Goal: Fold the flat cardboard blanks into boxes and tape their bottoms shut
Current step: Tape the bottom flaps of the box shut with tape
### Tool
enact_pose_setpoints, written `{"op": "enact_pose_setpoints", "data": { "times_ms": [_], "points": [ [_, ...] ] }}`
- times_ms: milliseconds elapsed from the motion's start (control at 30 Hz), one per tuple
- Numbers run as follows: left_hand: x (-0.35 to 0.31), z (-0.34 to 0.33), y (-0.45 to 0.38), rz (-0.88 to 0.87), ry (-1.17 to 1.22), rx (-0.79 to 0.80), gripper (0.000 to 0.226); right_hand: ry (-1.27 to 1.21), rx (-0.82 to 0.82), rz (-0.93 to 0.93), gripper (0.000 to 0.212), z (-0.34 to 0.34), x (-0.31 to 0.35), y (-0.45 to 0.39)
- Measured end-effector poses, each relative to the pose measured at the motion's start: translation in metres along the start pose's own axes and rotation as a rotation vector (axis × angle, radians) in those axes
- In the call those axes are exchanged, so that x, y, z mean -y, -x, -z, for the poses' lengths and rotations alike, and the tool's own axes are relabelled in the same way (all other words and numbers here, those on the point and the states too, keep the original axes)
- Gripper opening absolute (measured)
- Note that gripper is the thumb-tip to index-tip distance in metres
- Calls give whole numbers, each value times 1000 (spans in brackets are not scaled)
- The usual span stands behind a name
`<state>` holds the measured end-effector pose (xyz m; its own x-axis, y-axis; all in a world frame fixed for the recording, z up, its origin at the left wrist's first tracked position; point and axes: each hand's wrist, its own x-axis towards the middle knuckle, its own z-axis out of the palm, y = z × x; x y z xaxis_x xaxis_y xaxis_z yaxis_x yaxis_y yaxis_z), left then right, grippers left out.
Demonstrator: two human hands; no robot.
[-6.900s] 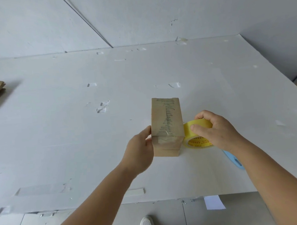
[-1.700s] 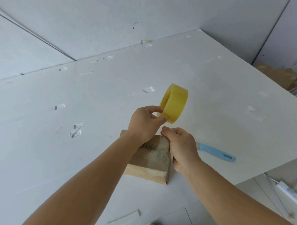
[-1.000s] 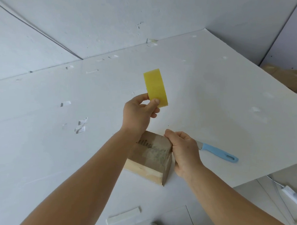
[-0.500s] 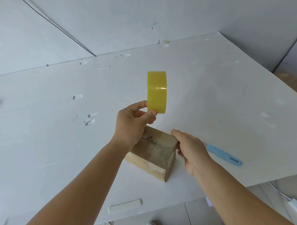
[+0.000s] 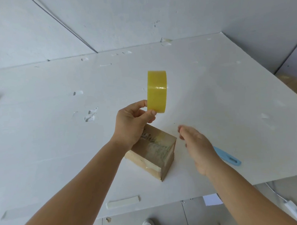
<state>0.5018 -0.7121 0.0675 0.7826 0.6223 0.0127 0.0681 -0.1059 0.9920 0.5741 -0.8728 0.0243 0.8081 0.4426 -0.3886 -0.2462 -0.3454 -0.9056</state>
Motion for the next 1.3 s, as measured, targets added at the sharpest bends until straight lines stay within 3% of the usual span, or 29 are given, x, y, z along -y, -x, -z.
{"op": "enact_pose_setpoints", "data": {
  "times_ms": [100, 200, 267, 367, 467, 567, 700, 867, 1033, 1200, 1300],
  "points": [
    [0, -1, 0, 2, -7, 3, 19, 67, 170, 244, 34, -5, 7, 14],
    [0, 0, 1, 11, 11, 12, 19, 186, 280, 176, 37, -11, -2, 17],
    [-2, 2, 2, 22, 21, 25, 19, 186, 225, 175, 38, -8, 1, 14],
    [-5, 4, 1, 34, 38, 54, 19, 126, 17, 357, 27, -6, 19, 8],
    [-10, 5, 0, 44, 63, 127, 19, 360, -38, 598, 40, -7, 43, 1],
    [-19, 6, -3, 91, 75, 230, 21, 560, -131, 750, 29, -8, 55, -7],
    [-35, 8, -11, 87, -36, 318, 19, 588, -176, 867, 19, -2, 62, -4],
    [-51, 7, -20, -73, -402, 268, 12, 631, -154, 844, 18, 4, 71, 0],
    [-46, -6, -19, -195, -632, 150, 33, 607, -108, 764, 13, 13, 72, -1],
    [-39, -13, -17, -194, -715, 72, 48, 512, -81, 675, 12, 20, 72, 0],
    [-34, -11, -16, -139, -756, 146, 50, 542, -79, 682, 13, 24, 69, -3]
  ]
}}
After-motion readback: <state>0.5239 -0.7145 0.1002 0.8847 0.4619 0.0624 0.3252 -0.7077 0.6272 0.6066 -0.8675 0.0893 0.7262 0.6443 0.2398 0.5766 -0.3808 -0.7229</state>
